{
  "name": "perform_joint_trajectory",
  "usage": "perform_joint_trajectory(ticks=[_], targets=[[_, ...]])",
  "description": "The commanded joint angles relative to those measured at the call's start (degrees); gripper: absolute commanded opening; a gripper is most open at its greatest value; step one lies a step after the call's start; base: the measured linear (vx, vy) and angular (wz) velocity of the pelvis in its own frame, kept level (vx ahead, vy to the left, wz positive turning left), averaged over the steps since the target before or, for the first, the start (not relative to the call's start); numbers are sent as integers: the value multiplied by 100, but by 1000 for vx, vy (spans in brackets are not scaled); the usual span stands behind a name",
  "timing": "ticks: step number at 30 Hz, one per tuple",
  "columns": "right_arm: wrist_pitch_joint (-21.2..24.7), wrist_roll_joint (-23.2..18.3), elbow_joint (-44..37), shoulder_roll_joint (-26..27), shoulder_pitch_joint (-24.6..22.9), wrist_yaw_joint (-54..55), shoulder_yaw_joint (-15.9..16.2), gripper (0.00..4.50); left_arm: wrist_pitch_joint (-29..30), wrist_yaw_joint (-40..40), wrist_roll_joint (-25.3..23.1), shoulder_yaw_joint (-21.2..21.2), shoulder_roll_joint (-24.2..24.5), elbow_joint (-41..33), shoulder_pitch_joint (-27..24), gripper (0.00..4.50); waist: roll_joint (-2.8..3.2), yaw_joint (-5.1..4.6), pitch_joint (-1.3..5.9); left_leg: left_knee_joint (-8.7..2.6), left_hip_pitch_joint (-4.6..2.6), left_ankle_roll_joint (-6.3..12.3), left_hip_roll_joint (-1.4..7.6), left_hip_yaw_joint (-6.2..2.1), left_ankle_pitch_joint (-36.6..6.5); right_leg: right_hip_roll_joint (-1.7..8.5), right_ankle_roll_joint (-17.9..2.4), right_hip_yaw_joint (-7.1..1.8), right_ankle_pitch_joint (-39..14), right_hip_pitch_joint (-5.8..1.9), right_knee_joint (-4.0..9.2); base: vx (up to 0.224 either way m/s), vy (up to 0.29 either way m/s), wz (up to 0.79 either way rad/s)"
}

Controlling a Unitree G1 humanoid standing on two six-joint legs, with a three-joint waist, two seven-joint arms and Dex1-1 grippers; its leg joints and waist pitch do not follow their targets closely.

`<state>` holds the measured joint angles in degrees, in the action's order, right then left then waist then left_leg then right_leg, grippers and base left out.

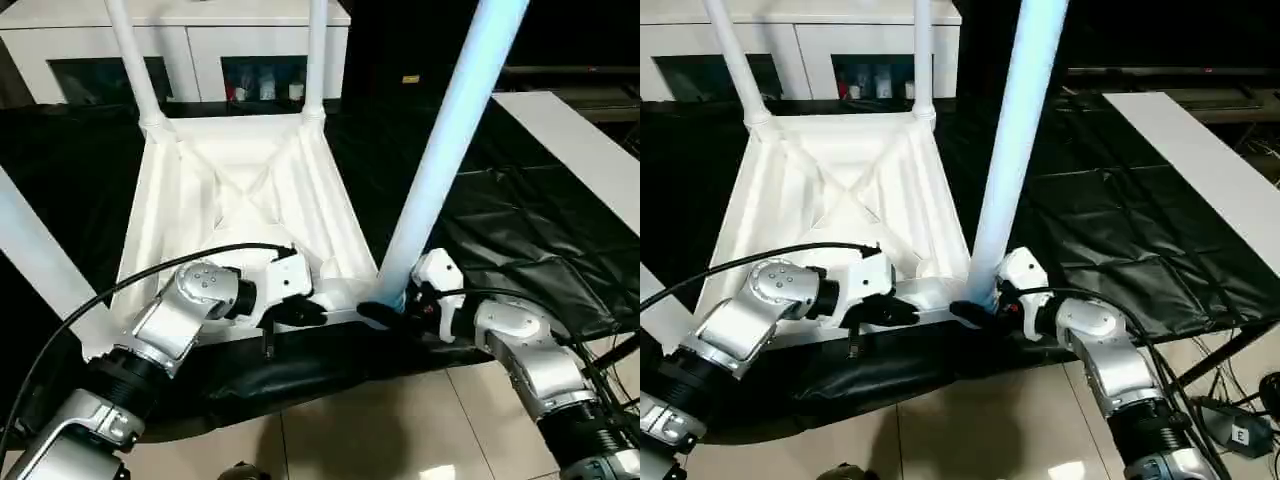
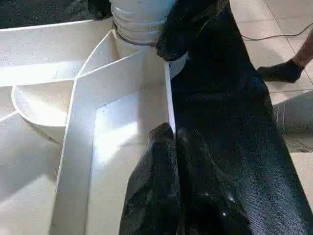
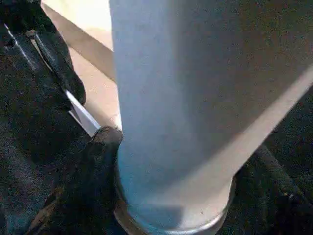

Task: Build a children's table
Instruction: Rotate leg to tighten

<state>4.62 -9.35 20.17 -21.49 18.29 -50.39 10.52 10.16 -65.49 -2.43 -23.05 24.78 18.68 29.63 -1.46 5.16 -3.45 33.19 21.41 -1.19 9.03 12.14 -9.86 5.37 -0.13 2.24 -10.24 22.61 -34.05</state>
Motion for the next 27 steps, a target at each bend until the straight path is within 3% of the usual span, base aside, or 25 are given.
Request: perform_joint_trajectory(ticks=[1,4,6,8,10,11,14,15,16,17,19,22,23,24,26,27], targets=[[50,-104,-20,-129,-41,-74,-190,274,91,-180,-234,-315,133,124,-143,0,-5,-29,372,-421,-152,77,434,-205,-1635,345,-1197,-236,-1318,-139,388,0,0,0],[140,-177,96,-29,-22,74,-301,274,146,-126,-250,-305,113,177,-138,0,2,-34,378,-417,-134,104,431,-208,-1529,344,-1242,-230,-1177,-161,366,0,0,0],[245,-188,460,324,113,863,-579,274,323,396,-310,-152,-125,439,-50,0,-11,-45,366,-424,-131,86,429,-208,-1592,347,-1249,-230,-1297,-147,378,0,0,0],[339,-208,729,639,232,1610,-832,273,470,876,-311,21,-378,665,48,0,-5,-77,341,-452,-161,-143,419,-243,-2034,363,-1114,-212,-2055,-114,453,0,0,0],[414,-241,811,819,270,2008,-982,272,520,1106,-329,80,-498,742,90,0,-26,-99,336,-471,-163,-270,430,-273,-2267,368,-947,-207,-2400,-104,485,-52,6,-5],[470,-270,923,1133,310,2640,-1171,272,696,1512,-323,192,-751,842,143,0,-4,-119,324,-479,-179,-337,426,-276,-2421,370,-888,-221,-2537,-54,506,0,0,0],[406,-236,1156,1794,386,3852,-1407,272,1024,2539,-353,418,-1378,1100,278,0,-10,-196,314,-484,-214,-494,411,-346,-3013,367,-666,-165,-3101,-16,577,0,0,0],[400,-235,1166,1825,390,3900,-1414,272,1033,2594,-353,432,-1411,1114,285,0,-7,-227,305,-483,-216,-504,406,-337,-3120,363,-643,-171,-3178,13,594,-61,18,-1],[315,-195,1302,2154,465,4327,-1455,272,1051,3065,-351,518,-1760,1259,360,0,7,-247,306,-462,-285,-540,398,-350,-3320,357,-560,-140,-3315,54,652,-61,18,-1],[242,-148,1449,2442,558,4587,-1421,272,973,3425,-345,568,-2081,1392,430,0,24,-275,309,-482,-281,-549,396,-375,-3426,344,-511,-108,-3275,40,672,-51,22,-1],[261,-148,1542,2574,619,4508,-1306,272,872,3510,-321,561,-2251,1456,457,0,16,-312,299,-510,-269,-545,388,-404,-3605,318,-404,-55,-3234,12,699,0,0,0],[346,-150,1552,2794,682,3959,-988,272,584,3623,-378,473,-2476,1589,520,0,35,-347,269,-513,-325,-471,367,-413,-3842,330,-320,-22,-3387,35,791,0,0,0],[354,-167,1472,2839,680,3785,-909,272,493,3663,-432,431,-2499,1621,556,0,21,-357,290,-521,-294,-439,366,-423,-3770,352,-291,-20,-3395,-6,791,0,0,0],[338,-186,1427,2848,677,3720,-892,328,465,3680,-445,428,-2503,1627,574,0,20,-357,294,-523,-287,-423,368,-419,-3725,366,-284,-26,-3396,-8,797,0,0,0],[285,-201,1367,2833,677,3715,-943,342,430,3670,-481,432,-2458,1631,612,0,26,-352,299,-526,-285,-383,371,-407,-3639,379,-319,-49,-3344,3,789,0,0,0],[246,-187,1345,2796,676,3718,-982,344,397,3636,-522,422,-2387,1637,632,0,9,-378,288,-539,-235,-355,370,-425,-3637,383,-301,-35,-3389,-23,777,0,0,0]])
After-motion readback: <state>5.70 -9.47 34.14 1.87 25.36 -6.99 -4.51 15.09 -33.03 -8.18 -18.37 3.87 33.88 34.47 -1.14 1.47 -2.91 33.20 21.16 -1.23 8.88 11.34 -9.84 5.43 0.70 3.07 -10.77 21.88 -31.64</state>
